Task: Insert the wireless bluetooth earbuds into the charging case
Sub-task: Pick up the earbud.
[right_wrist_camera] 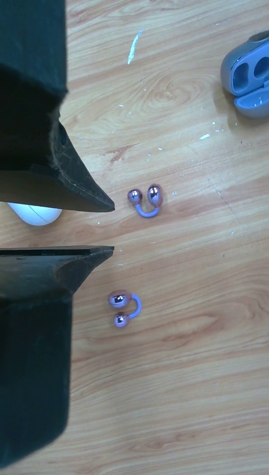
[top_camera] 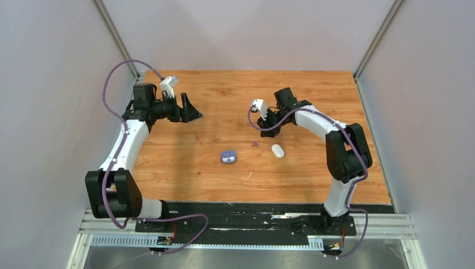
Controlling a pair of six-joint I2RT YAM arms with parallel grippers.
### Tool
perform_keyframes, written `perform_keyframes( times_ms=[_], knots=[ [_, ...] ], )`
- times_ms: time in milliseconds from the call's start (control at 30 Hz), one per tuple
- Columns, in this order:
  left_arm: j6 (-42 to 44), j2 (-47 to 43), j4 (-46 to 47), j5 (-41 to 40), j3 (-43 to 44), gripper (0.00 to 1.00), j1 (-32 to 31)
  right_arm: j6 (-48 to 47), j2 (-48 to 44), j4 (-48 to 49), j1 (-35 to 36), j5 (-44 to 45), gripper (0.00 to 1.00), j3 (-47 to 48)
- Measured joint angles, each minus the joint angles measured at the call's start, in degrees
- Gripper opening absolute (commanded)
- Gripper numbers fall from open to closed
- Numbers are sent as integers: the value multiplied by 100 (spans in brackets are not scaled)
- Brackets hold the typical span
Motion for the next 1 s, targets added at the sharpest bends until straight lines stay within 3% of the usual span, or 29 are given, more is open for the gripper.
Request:
perform_keyframes(
  times_ms=[167,333,500,700,1000],
  knots=[
    [503,-13,-472,-590,372,100,-11,-391,4,109,214,35,32,-199],
    [1163,-186,-813,-2638,671,100,-111,-732,9,144,374,85,34,-527],
    [1421,-612,-796,-3886,678,100,-111,-881,63,210,459,149,33,-629],
    [1093,-581,-835,-4157,710,99,-111,-914,234,446,507,249,31,-629],
    [863,-505,-933,-3595,710,96,-111,-914,352,634,629,306,26,-632]
  ],
)
